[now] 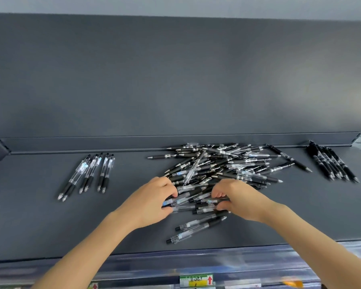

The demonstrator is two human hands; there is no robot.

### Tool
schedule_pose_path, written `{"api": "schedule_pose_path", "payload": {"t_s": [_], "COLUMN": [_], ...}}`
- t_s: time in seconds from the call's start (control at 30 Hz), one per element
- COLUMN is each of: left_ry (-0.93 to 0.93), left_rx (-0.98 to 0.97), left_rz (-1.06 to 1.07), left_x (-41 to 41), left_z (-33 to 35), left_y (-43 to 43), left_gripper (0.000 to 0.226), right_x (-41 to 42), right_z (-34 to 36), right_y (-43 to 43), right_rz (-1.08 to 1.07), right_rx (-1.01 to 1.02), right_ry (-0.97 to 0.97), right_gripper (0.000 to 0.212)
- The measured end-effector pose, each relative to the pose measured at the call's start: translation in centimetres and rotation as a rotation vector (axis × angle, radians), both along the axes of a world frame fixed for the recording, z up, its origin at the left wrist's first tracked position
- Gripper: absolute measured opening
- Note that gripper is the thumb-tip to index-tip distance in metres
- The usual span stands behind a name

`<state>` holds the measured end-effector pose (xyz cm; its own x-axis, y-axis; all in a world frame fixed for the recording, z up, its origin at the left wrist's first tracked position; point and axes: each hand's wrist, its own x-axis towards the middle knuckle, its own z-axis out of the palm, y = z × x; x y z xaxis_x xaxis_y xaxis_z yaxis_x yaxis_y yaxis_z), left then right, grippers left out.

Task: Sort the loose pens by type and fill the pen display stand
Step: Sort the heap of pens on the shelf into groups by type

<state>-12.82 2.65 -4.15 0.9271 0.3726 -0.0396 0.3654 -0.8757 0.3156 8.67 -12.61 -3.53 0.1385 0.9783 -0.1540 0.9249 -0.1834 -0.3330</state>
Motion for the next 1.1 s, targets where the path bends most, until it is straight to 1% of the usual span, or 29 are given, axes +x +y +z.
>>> {"api": "schedule_pose_path", "payload": {"t_s": [0.1, 0.23, 0.33, 0.5, 0.6, 0.67, 0.73, 0.83, 0.97, 1.1], "left_ry": [-0.007, -0.006, 0.004, -0.036, -0.094, -0.146, -0.175, -0.124, 0.008, 0.001], "left_rx": [-0.010, -0.045, -0.063, -0.093, -0.053, -0.024, -0.046, -0.105, -0.114, -0.092], "left_rz": [0.022, 0.051, 0.064, 0.111, 0.131, 0.130, 0.117, 0.042, -0.025, -0.009], "left_x": [0.3, 0.7, 0.9, 0.6, 0.1, -0.1, -0.3, -0.3, -0.4, -1.0], "left_z": [0.0, 0.0, -0.2, -0.4, -0.6, -0.6, -0.4, 0.0, -0.4, -0.7], "left_y": [-0.3, -0.5, -0.6, -0.6, -0.9, -1.2, -1.6, -2.4, -3.2, -2.9], "left_gripper": [0.017, 0.014, 0.015, 0.016, 0.009, 0.004, 0.006, 0.010, 0.028, 0.018], "right_x": [0.9, 1.6, 1.7, 2.0, 2.2, 1.9, 1.4, 0.7, 0.6, 1.1], "right_z": [0.1, -0.2, -0.2, 0.0, 0.1, 0.2, 0.1, -0.2, -0.2, -0.1], "right_y": [-0.4, -0.4, -0.4, -0.5, -0.7, -0.8, -0.6, -0.2, 0.0, -0.3], "right_rz": [-0.032, -0.027, -0.040, -0.083, -0.066, -0.050, -0.026, 0.008, -0.002, -0.027], "right_rx": [-0.069, -0.092, -0.075, -0.022, 0.030, 0.064, 0.067, 0.009, -0.045, -0.069], "right_ry": [0.028, 0.035, 0.071, 0.157, 0.141, 0.128, 0.122, 0.141, 0.179, 0.150], "right_gripper": [0.034, 0.032, 0.027, 0.019, 0.013, 0.013, 0.014, 0.016, 0.025, 0.028]}}
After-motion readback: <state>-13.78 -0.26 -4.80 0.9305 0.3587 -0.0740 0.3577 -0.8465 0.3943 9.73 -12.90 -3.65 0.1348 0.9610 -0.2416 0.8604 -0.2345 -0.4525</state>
